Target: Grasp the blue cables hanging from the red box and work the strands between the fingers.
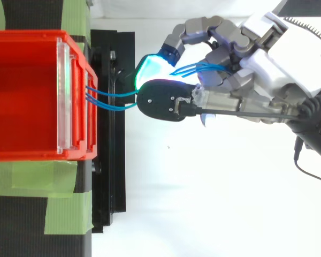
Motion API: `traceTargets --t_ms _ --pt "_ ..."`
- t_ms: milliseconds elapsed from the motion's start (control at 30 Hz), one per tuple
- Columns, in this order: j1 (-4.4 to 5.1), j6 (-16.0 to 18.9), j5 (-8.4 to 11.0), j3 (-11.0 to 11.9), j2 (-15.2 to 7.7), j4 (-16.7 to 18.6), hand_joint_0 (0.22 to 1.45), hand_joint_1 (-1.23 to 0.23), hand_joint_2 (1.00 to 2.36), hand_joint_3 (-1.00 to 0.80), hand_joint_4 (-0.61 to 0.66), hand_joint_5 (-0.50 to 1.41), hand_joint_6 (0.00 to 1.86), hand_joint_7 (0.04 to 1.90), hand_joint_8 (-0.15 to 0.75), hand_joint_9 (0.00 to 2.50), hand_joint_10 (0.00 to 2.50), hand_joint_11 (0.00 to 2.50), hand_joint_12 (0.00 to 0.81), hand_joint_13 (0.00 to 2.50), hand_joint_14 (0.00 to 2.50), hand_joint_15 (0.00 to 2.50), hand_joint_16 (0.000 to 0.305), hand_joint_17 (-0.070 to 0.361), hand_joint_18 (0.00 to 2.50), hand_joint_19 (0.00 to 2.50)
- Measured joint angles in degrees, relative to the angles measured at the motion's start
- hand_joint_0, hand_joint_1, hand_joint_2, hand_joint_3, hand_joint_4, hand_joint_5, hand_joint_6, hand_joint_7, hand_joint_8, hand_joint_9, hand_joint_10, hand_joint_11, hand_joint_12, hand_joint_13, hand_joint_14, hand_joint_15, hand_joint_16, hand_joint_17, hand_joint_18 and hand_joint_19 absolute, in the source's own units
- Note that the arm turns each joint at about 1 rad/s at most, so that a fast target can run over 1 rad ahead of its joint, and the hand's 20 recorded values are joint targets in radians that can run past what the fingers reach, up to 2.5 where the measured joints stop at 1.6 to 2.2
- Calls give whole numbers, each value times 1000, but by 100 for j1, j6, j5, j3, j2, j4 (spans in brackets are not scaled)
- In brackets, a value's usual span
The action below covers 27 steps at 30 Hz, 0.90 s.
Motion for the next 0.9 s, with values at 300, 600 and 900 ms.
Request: traceTargets --t_ms 300,600,900 --pt "-1 0 0 0 2 0 816 -542 1339 17 323 -7 1007 911 507 1641 2500 2500 726 1976 2500 1785 259 194 2500 608" --pt "0 0 0 0 1 0 1023 -709 1003 409 210 -11 1137 932 507 1641 2500 2500 726 1976 2500 1785 259 194 2500 608" --pt "1 0 0 0 0 5 835 -704 1011 47 150 35 1257 948 507 1641 2500 2500 726 1976 2500 1785 259 194 2500 608"
